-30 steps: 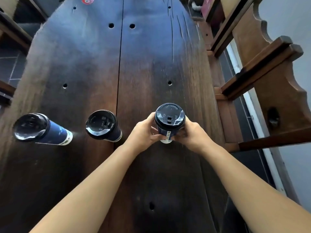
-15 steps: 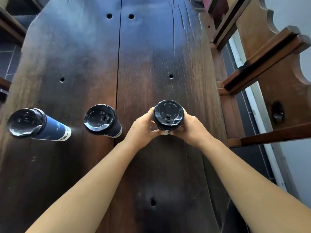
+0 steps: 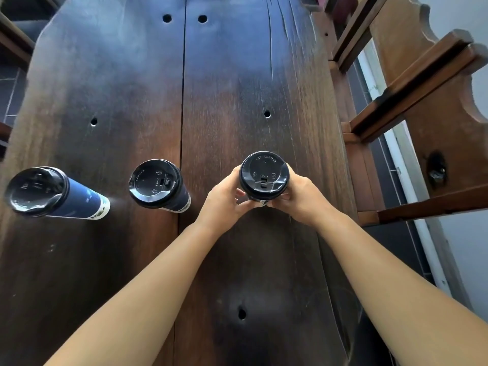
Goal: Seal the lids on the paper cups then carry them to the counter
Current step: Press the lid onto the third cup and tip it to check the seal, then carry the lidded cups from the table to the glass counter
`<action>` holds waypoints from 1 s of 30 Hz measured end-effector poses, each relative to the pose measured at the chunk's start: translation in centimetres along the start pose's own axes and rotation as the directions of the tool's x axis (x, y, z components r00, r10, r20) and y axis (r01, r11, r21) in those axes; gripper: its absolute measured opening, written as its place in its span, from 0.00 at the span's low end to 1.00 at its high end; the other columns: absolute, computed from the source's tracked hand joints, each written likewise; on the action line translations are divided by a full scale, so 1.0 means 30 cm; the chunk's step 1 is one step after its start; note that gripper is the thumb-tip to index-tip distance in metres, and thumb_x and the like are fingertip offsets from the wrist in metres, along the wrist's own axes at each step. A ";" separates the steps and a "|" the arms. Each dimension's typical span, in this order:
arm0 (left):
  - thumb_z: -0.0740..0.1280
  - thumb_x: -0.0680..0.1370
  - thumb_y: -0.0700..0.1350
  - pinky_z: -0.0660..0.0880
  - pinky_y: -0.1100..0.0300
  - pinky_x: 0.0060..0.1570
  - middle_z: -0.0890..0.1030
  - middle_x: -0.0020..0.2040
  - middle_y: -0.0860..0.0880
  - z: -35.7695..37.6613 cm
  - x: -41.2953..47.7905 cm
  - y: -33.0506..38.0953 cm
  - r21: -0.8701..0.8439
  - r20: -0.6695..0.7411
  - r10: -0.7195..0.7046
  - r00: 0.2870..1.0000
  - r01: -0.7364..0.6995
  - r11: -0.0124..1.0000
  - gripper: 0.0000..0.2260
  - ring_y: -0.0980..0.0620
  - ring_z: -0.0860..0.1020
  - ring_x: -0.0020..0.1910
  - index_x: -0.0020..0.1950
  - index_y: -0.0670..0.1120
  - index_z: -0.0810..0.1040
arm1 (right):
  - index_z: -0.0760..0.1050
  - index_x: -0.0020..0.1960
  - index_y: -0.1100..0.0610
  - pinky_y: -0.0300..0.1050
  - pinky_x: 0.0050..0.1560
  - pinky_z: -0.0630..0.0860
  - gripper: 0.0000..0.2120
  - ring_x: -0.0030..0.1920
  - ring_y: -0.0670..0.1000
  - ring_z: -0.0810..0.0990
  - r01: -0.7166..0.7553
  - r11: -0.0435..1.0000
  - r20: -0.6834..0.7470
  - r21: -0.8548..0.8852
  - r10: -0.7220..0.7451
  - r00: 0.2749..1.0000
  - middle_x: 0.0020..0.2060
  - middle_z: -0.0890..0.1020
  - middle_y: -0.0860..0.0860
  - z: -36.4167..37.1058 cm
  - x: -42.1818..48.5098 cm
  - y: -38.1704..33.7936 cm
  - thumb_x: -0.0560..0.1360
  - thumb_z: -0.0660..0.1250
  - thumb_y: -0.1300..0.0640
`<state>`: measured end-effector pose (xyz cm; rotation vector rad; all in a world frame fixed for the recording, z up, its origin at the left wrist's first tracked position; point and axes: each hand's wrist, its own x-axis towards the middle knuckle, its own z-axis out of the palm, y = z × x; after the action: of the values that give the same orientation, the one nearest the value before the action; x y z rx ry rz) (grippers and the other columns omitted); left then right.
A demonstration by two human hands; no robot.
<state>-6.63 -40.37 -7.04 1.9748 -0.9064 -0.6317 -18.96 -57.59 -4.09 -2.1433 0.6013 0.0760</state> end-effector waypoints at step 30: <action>0.74 0.75 0.59 0.75 0.55 0.64 0.76 0.70 0.47 -0.230 -0.410 0.139 0.426 0.249 -0.372 0.894 0.244 0.871 0.34 0.48 0.78 0.64 0.77 0.50 0.67 | 0.67 0.69 0.57 0.53 0.59 0.76 0.25 0.64 0.60 0.78 -0.169 0.792 0.199 -0.586 0.343 0.918 0.63 0.78 0.56 0.047 -0.368 -0.251 0.77 0.65 0.44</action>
<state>-10.74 -28.87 1.17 2.4509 -0.9683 -1.0565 -25.11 -48.44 3.63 -2.5206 0.7577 0.8098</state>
